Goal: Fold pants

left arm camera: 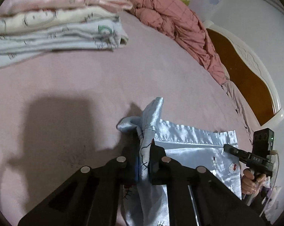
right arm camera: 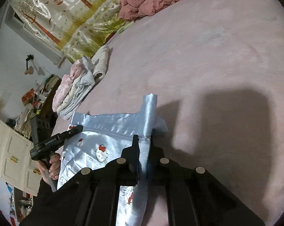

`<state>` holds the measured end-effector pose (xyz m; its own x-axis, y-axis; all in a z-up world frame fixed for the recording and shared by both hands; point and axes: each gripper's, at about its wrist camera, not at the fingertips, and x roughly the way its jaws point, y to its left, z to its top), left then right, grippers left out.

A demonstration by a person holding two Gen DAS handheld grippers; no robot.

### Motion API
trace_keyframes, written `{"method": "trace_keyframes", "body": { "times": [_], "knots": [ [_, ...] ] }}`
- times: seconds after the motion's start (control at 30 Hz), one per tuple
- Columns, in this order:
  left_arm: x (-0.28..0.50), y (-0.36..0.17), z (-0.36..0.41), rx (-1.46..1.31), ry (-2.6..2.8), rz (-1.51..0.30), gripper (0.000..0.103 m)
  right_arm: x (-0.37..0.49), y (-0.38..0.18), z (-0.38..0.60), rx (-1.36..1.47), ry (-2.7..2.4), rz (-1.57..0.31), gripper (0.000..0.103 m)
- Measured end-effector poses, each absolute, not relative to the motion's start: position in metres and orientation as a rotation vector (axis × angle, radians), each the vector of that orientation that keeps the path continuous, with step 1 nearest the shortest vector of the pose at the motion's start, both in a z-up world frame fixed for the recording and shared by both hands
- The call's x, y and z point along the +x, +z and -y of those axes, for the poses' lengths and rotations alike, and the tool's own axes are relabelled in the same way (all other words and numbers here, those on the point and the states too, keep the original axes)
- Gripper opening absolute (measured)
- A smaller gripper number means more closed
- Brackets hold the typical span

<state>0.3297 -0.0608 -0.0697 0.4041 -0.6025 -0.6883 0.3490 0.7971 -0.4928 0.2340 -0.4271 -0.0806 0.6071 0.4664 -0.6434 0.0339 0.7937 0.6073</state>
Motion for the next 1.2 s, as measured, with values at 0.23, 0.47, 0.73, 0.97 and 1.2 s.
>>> {"method": "trace_keyframes", "body": {
  "times": [0.23,0.47,0.73,0.97,1.2],
  "knots": [
    [0.319,-0.033,0.042,-0.182,-0.509,-0.847,0.006,0.257,-0.05,0.392,0.483,0.321,-0.825,0.005],
    [0.335,-0.023,0.0,-0.219,-0.386,-0.786,0.006,0.308,-0.026,0.357,0.435,0.345,-0.76,0.005],
    [0.321,-0.02,-0.011,-0.147,-0.258,-0.711,0.019,0.297,-0.001,0.337,0.299,0.192,-0.617,0.056],
    [0.233,0.033,-0.008,-0.074,-0.252,-0.475,0.036,0.208,0.036,0.358,0.242,0.204,-0.508,0.056],
    [0.118,0.076,0.001,-0.048,-0.203,-0.334,0.067,0.08,0.08,0.354,0.196,0.209,-0.359,0.056]
  ]
}}
